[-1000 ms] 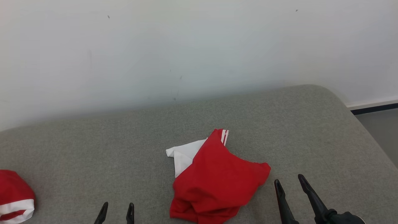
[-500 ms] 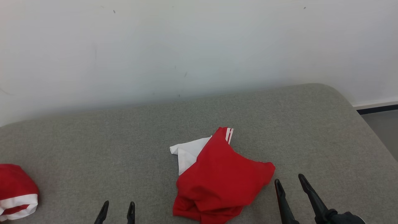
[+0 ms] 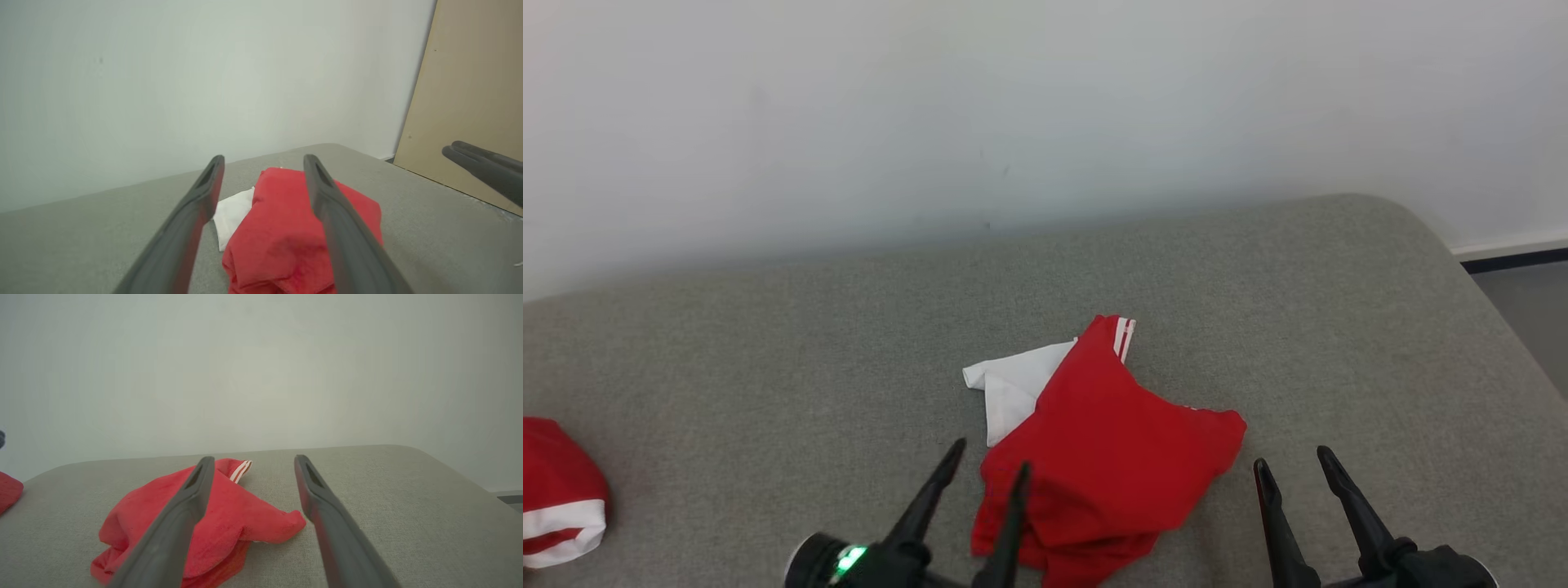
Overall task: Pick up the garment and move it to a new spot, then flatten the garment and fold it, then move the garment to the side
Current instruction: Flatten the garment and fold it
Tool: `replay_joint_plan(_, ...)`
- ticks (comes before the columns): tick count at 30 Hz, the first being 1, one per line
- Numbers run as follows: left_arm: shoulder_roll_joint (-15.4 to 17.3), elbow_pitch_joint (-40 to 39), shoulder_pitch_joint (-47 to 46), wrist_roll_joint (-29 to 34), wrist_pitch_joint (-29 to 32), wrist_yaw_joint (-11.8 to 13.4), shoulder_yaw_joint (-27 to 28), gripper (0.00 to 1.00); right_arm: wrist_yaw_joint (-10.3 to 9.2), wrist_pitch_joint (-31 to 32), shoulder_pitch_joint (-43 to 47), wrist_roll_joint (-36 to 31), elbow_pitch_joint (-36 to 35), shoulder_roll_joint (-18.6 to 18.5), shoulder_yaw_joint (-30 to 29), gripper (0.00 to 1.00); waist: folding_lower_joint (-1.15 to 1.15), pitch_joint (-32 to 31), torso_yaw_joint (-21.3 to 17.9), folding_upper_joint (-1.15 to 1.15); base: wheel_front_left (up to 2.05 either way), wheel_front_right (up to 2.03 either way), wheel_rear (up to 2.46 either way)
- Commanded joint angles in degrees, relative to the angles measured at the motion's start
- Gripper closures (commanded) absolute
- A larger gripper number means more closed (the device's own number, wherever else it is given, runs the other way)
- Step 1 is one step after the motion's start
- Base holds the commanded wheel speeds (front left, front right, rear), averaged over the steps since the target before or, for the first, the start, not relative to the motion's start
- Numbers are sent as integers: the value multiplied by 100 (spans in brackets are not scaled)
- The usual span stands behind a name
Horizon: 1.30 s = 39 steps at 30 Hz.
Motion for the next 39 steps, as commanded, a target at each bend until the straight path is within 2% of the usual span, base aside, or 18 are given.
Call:
replay_joint_plan(1,50,156,-356,-79,-12,6,-308,0,-13,-6,-84,-70,-8,6,-31,0,0,187,-144,0,0,0,0)
replay_joint_plan(3,32,488,-744,-328,141,8,-579,0,-13,-7,-149,4,-70,1,-29,0,0,307,-244,0,0,0,0)
replay_joint_plan(11,-76,1356,-2843,-468,1319,8,-1830,0,-13,-6,-399,43,-75,9,-21,0,0,954,-685,0,0,0,0)
replay_joint_plan(15,-118,1748,-3527,-544,1987,45,-2205,0,-13,-6,-529,46,-57,54,33,0,0,1170,-939,0,0,0,0)
replay_joint_plan(16,-126,1815,-3673,-556,2167,119,-2275,0,-13,-7,-561,41,-53,68,61,0,0,1218,-1006,0,0,0,0)
replay_joint_plan(23,-123,2502,-4179,-782,3438,545,-3075,0,-13,-6,-653,49,-34,119,48,0,0,1399,-1317,0,0,0,0)
replay_joint_plan(28,-122,3055,-4266,-724,3865,539,-3414,0,-13,-6,-665,48,-49,135,29,0,0,1438,-1379,0,0,0,0)
replay_joint_plan(31,-40,3453,-4443,-470,3797,668,-3559,0,-13,-6,-694,65,-67,149,38,0,0,1455,-1400,0,0,0,0)
replay_joint_plan(32,-25,3574,-4436,-412,3751,665,-3608,81,-13,-6,-706,130,-85,156,52,0,0,1456,-1403,0,0,0,0)
replay_joint_plan(33,-6,3689,-4453,-382,3710,654,-3640,100,-13,-6,-715,166,-105,161,47,0,0,1454,-1403,0,0,0,0)
replay_joint_plan(37,12,3933,-4561,-245,3380,613,-3783,100,-13,-6,-678,246,-155,175,45,0,0,1388,-1375,0,0,0,0)
replay_joint_plan(39,-25,3881,-4610,-319,3008,655,-3712,100,-13,-6,-642,241,-143,172,31,0,0,1347,-1348,0,0,0,0)
